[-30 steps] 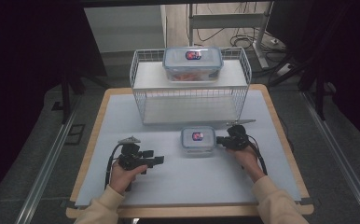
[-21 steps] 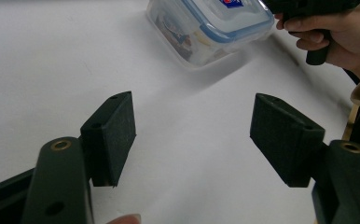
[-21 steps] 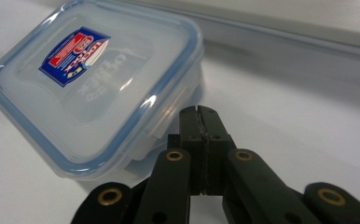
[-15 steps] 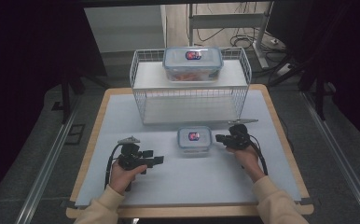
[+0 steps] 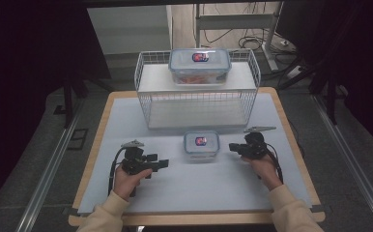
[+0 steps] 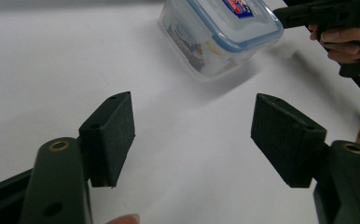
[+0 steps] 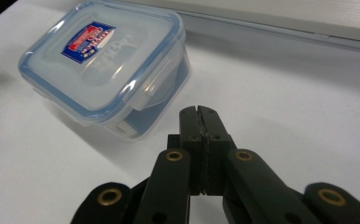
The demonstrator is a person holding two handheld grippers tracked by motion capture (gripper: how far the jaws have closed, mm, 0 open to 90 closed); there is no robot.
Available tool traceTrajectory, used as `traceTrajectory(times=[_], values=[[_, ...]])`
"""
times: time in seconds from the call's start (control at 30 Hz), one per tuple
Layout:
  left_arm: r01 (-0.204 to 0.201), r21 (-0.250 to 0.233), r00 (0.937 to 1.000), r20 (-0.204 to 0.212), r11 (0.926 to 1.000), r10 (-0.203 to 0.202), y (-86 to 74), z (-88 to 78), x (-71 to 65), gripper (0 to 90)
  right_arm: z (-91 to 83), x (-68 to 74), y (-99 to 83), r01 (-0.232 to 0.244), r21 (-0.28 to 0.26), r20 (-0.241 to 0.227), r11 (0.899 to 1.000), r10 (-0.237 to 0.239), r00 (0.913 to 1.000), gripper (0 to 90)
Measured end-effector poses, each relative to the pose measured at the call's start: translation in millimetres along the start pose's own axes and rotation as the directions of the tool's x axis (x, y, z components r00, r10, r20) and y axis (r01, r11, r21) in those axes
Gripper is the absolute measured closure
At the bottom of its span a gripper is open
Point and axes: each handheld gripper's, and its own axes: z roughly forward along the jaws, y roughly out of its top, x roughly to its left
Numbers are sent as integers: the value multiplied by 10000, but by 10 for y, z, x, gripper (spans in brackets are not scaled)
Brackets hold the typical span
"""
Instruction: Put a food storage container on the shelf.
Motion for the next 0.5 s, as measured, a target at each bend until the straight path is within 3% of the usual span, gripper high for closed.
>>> traceTrajectory(times=[0.17,0.3,0.5], values=[[-50,-59,9997,-233,10000,48,78,60,-8,258,-25,-9,5,-75,-167,-168,9998,72,9998,809],[230,-242,9997,-96,9994,-232,169,98,3,229,-41,-30,18,-222,-223,-449,9995,212,9988,692],[186,87,9997,-189,9998,-184,316,215,39,199,-60,-47,43,-564,-329,-745,9979,538,9958,533]])
